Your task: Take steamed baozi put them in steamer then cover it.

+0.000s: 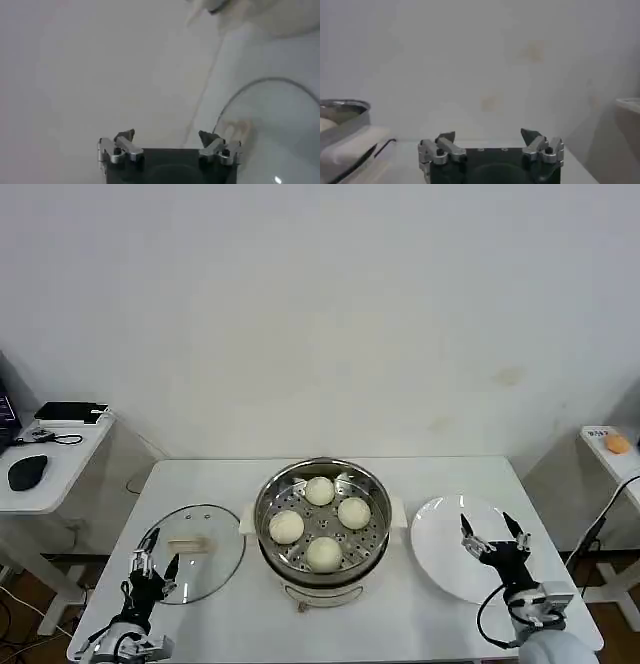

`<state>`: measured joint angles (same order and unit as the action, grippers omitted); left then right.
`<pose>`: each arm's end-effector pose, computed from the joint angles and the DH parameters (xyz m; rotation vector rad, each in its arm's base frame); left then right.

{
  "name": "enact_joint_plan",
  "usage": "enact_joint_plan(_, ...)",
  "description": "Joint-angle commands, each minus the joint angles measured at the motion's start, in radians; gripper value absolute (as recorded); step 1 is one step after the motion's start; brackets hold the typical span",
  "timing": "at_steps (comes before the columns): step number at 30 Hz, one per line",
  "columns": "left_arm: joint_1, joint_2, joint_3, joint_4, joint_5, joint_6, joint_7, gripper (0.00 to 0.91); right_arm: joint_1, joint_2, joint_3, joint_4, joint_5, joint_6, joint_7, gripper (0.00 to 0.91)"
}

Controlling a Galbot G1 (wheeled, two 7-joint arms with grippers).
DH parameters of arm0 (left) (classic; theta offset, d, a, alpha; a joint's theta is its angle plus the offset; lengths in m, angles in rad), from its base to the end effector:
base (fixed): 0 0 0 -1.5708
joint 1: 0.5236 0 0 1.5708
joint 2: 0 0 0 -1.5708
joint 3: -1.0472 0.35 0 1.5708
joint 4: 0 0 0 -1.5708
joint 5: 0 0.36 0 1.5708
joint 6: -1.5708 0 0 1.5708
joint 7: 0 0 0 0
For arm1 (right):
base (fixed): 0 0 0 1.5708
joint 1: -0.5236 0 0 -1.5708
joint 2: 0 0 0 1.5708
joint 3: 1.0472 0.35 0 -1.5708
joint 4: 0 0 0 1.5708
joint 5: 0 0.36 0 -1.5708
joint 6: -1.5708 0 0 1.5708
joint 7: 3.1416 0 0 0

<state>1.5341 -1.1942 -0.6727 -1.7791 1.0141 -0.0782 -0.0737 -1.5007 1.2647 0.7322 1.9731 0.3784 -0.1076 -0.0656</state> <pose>0.1969 0.1500 -0.3724 -0.1582 -2.3016 -1.9634 0.2130 -0.1284 -0.3026 0.0039 -3.0278 -0.0334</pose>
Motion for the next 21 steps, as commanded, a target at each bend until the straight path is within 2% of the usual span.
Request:
enact_joint_plan(1, -0.085, 0.016, 0.013, 0.119, 0.195, -0.016, 0.04, 0.907, -0.023, 0.026, 0.008, 0.035, -0.013, 0.007, 0.003, 0.907)
enact_joint_plan(21, -0.212, 0.006, 0.061, 0.185, 0.189, 0.003, 0.081, 0.907, -0.046, 0.07, 0.01, 0.041, -0.053, 0.038, 0.001, 0.907)
